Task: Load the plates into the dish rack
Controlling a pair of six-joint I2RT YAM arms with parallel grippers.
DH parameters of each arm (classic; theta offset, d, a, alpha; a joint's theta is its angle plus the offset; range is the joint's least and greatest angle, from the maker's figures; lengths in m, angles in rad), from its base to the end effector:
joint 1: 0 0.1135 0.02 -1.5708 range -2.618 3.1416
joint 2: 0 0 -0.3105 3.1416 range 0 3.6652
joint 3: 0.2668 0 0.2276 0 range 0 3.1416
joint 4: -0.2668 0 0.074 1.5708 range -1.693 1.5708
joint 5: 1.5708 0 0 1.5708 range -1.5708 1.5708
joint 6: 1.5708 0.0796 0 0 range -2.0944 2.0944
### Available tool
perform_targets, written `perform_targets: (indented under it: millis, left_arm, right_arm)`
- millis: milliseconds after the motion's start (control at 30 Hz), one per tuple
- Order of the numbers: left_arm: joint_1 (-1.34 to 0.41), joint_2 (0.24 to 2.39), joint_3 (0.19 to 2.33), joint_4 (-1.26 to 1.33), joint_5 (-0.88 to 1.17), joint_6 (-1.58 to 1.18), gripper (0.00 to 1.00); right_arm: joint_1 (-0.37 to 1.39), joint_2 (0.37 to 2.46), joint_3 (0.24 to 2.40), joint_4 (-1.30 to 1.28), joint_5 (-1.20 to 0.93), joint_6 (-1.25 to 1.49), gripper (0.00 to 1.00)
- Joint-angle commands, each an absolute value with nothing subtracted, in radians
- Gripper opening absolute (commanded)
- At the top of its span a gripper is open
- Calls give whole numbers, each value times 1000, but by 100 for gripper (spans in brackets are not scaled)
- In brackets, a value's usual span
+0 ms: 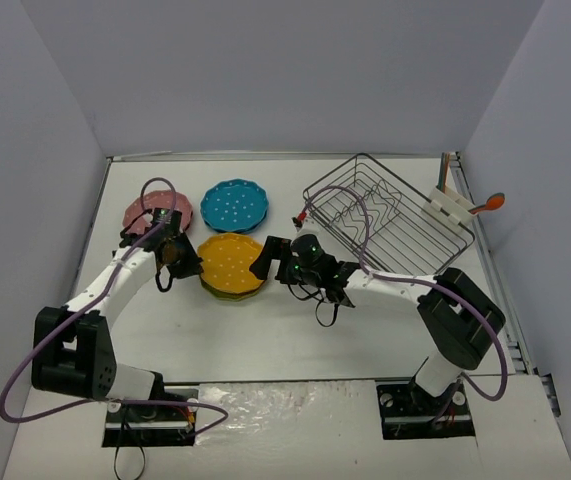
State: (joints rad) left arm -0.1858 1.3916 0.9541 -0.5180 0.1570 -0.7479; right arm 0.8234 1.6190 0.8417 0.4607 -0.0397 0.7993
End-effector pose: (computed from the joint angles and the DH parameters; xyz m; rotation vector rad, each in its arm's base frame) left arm 0.2700 -0.0634 0.2557 -0.6602 2.5217 -0.5557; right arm 0.2556 0.2805 0.2646 -0.0543 2.0549 1.1083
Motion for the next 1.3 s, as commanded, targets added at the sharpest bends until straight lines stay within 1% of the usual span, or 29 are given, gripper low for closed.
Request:
perform_targets:
  millis: [0, 233, 433, 967, 1067, 1267]
  left_arm:
    - [-198, 1301, 938, -395, 257, -880, 0]
    - [-198, 1244, 900, -370, 275, -946, 0]
    - [-198, 1236, 885, -342, 291, -980, 0]
    - [-216, 1206, 815, -279, 322, -1048, 0]
    - [-219, 1210, 815, -279, 344, -1055, 0]
    - [-226, 1194, 809, -277, 345, -1065, 0]
  right_arm:
    - [818, 1662, 846, 624, -109, 983, 98]
    - [818, 1721, 812, 736, -166, 1114, 98]
    - [821, 1736, 790, 767, -176, 1157, 98]
    - [821, 1807, 729, 984, -203, 1270, 94]
    - [821, 1804, 707, 1043, -216, 1302, 92]
    - [820, 1760, 696, 1031, -199, 1293, 92]
